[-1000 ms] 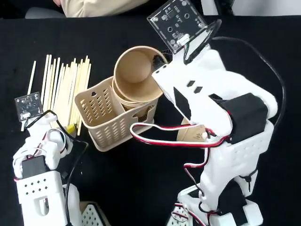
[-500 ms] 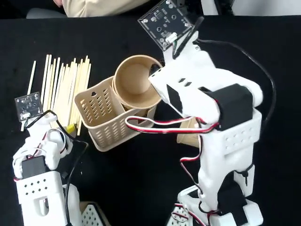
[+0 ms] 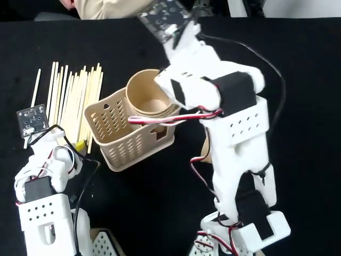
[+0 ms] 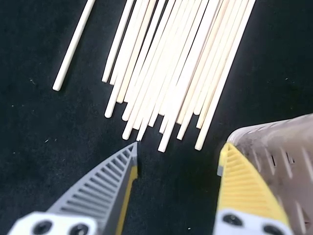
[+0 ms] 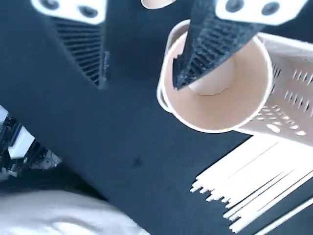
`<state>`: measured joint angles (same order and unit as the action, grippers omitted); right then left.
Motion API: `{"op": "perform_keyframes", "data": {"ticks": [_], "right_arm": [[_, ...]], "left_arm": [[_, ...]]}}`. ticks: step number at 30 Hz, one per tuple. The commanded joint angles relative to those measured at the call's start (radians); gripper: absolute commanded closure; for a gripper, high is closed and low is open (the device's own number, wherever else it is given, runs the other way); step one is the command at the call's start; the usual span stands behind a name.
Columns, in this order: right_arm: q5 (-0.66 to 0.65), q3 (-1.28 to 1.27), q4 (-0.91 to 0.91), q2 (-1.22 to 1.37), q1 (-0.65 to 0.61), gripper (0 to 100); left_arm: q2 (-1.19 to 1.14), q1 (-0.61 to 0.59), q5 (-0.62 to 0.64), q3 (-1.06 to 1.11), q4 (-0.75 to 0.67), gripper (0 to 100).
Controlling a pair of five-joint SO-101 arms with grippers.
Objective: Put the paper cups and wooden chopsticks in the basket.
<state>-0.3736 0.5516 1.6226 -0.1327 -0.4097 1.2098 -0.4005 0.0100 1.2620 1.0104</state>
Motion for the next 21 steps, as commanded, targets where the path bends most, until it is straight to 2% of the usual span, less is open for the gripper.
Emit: {"op": "perform_keyframes", "data": {"ticks": [1, 5, 8, 11, 15, 21], "right_arm": [[-0.028, 0.018, -0.034, -0.008, -0.071, 75.9], [-0.028, 0.051, -0.002, -0.008, -0.077, 75.9], [-0.055, 0.079, 0.061, -0.008, -0.026, 75.9], [-0.097, 0.105, 0.133, -0.008, 0.049, 75.9], [-0.097, 0.076, 0.140, -0.041, 0.193, 75.9], [-0.095, -0.122, 0.138, -0.148, 0.351, 75.9]], "left_arm": [[0.006, -0.005, 0.012, -0.010, -0.017, 74], [0.006, -0.005, 0.012, -0.010, -0.017, 74], [0.006, -0.005, 0.012, -0.010, -0.017, 74], [0.006, -0.005, 0.012, -0.010, -0.017, 74], [0.006, -0.005, 0.012, -0.010, -0.017, 74], [0.006, -0.005, 0.012, -0.010, -0.017, 74]]}}
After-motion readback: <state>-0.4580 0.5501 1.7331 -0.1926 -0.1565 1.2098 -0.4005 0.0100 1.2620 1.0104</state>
